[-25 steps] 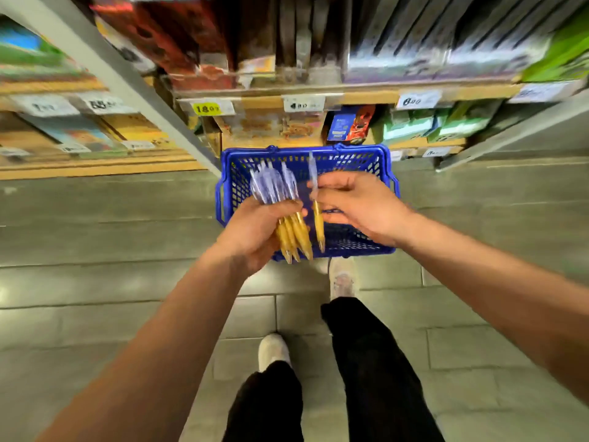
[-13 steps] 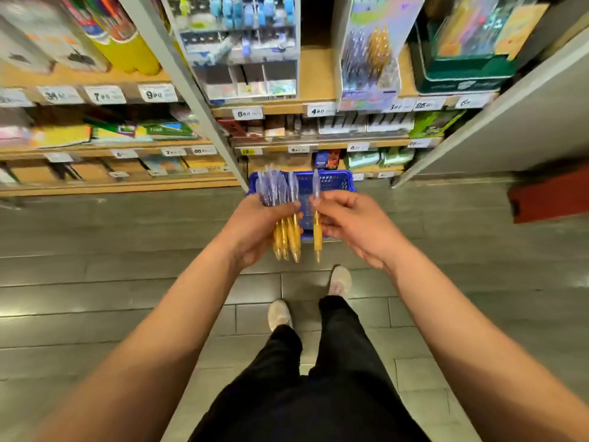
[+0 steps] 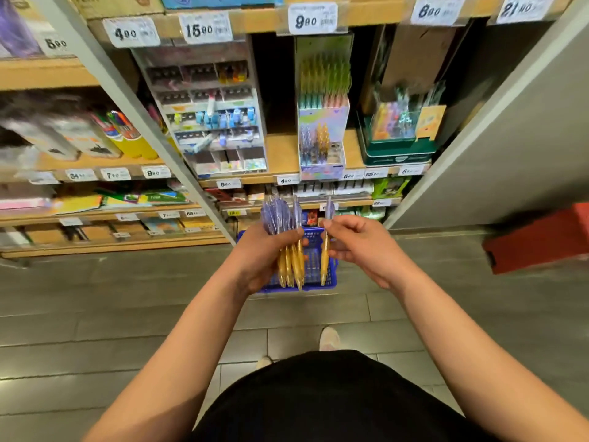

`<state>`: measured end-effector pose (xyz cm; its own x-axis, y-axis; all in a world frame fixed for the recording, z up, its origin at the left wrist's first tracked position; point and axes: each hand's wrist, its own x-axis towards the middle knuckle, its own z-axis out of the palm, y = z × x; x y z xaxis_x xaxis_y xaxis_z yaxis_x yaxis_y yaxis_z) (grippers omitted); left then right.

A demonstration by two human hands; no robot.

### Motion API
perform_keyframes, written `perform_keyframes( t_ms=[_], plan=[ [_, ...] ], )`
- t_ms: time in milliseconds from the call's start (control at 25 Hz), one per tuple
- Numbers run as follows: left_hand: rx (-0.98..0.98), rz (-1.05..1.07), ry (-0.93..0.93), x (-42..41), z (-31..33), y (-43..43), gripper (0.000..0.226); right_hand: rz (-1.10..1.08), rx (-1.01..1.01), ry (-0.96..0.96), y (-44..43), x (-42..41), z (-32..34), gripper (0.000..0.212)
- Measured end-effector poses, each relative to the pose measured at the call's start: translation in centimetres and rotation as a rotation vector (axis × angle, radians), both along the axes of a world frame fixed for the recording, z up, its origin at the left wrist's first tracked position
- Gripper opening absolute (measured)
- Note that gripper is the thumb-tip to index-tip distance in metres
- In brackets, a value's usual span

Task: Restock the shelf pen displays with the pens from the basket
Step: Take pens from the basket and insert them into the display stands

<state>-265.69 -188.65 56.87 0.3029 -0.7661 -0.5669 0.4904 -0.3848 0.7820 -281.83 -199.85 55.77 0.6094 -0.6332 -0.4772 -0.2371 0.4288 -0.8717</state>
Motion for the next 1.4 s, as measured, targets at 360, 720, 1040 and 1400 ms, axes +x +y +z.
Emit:
perform_keyframes(
  t_ms=[360, 720, 1040, 1400],
  plan=[
    [-0.015, 0.081, 0.005, -3.3, -0.5, -4.8, 0.018, -0.020, -0.071, 0.023, -5.6, -1.1, -0.1, 0.010],
    [0.024, 0.043, 0.043, 1.4, -1.3, -9.7, 0.021, -0.065, -0.126, 0.112, -10.0, 3.3, -1.0, 0.010],
    [-0.012, -0.090, 0.052, 7.1, -2.8, -15.0, 0.038, -0.143, -0.196, 0.121, -14.0, 7.9, -1.5, 0.008],
    [0.013, -0.067, 0.066, 8.9, -4.2, -20.8, 0.036, -0.056, -0.154, 0.143, -21.1, 9.3, -2.9, 0.014]
  ],
)
